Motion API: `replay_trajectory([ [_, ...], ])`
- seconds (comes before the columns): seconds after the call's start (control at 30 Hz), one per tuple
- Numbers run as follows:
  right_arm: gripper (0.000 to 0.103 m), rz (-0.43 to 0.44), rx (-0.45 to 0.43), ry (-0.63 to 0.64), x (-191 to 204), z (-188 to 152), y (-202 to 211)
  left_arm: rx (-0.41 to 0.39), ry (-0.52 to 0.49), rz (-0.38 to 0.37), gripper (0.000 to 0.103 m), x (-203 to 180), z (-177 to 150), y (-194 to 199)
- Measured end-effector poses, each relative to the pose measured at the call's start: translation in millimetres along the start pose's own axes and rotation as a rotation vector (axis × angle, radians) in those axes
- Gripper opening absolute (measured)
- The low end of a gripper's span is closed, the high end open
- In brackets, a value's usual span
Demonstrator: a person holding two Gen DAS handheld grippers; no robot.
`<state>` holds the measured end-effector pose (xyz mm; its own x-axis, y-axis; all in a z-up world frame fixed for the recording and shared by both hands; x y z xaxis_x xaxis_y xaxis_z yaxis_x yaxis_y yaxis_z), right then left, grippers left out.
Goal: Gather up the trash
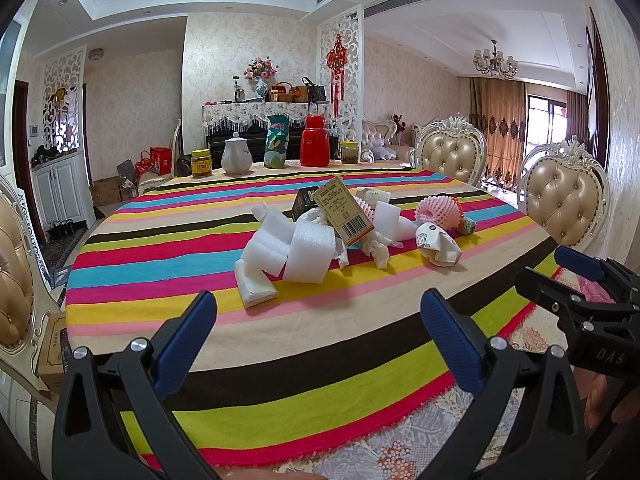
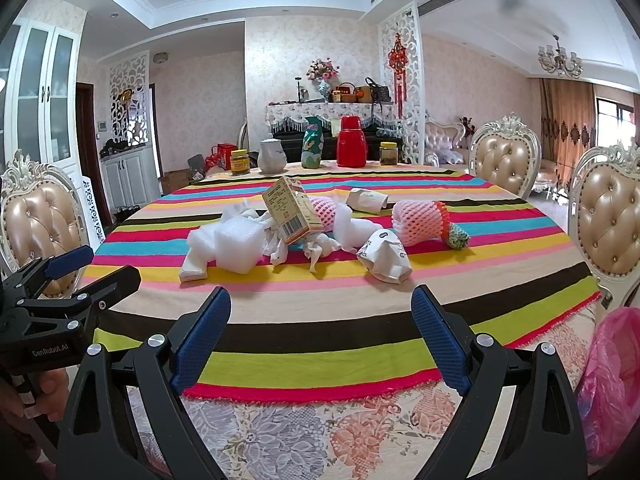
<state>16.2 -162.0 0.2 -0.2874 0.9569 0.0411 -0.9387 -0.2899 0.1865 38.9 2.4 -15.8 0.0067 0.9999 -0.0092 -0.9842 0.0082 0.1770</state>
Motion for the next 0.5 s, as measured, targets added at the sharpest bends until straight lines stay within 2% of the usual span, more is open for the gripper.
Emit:
replay_trajectory([
  [0.5,0.086,-0.001,-0.001,-0.01,-2.7,-1.4,0.9,0.002,0.0,-0.001,0.099,-5.3,-0.3,1.4],
])
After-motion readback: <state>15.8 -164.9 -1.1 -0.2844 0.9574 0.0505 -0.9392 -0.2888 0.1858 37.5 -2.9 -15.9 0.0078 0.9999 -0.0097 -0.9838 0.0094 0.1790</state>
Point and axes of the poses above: each gripper's, at about its wrist camera, not at the fingertips, and y roughly against the way its jaws point, x to its left, z to its top, the point moved 4 cm from there along -y, roughly the way its jaws point, and after that the axes turned 13 degrees about -x, right-handed, at the moved point
